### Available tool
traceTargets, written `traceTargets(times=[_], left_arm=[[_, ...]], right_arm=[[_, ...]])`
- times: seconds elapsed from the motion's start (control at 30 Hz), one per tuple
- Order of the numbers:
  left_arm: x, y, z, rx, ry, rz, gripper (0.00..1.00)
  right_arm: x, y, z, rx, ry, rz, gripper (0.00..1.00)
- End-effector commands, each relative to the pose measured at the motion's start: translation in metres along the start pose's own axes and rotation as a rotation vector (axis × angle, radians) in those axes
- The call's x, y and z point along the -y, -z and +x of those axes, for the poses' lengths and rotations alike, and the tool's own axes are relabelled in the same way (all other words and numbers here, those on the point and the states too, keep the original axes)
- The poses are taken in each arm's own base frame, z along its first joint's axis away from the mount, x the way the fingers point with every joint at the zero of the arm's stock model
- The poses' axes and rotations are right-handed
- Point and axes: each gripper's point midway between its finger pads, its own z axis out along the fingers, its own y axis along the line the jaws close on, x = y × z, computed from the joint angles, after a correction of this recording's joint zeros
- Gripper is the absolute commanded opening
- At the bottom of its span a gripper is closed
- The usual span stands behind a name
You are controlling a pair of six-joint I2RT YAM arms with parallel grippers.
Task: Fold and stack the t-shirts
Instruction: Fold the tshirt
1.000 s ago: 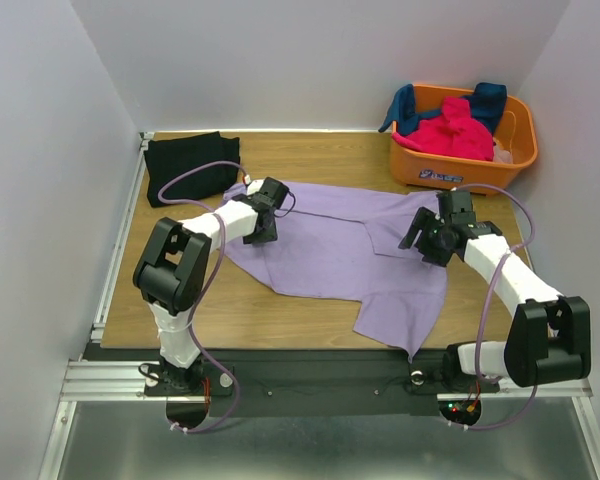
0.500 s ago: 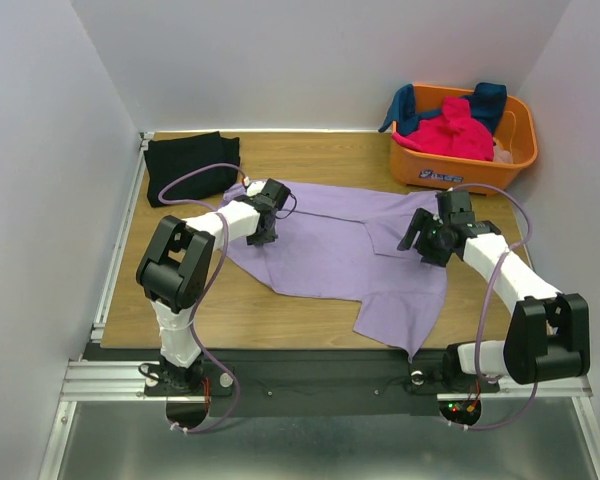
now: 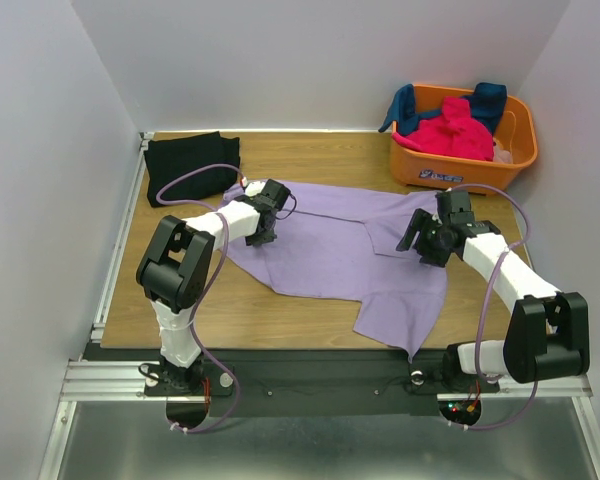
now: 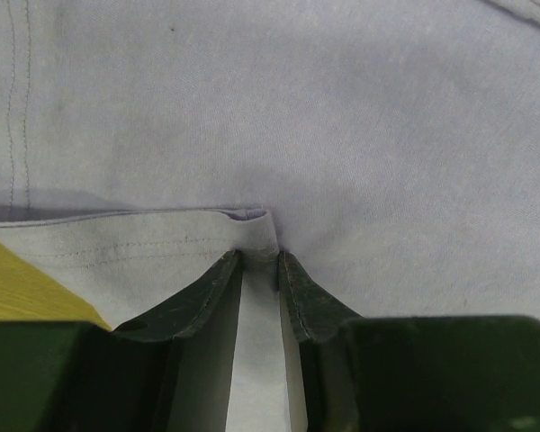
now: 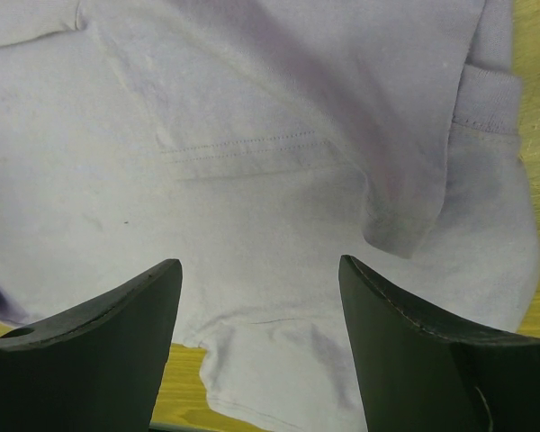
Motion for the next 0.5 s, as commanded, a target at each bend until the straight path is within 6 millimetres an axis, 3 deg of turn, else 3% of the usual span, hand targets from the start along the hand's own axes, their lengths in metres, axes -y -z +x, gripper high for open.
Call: traceTargets(times=[0.0,0.07,0.2,0.47], left_arm=[[-0.002,0.015,-0.021,0.058,0.031,-0.010,0.34],[-0.001,0.015,-0.023,0.062,0.033,-0.008,0.33],[-0.002,0.017,-0.027,0.072,0.040,-0.009,0.17],[-0.007,0.024,-0.034,0.088,0.057,-0.009,0.00]], right_arm=[[-0.002,0.000,-0.002,0.001,0.016,-0.011,0.76],[-0.002,0.000,-0.002,0.001,0.016,-0.013,0.76],[-0.002,0.001,-0.002,0.001,0.020,-0.015,0.76],[0.000,0.006,0.002,-0.020,0.030,-0.002,0.76]])
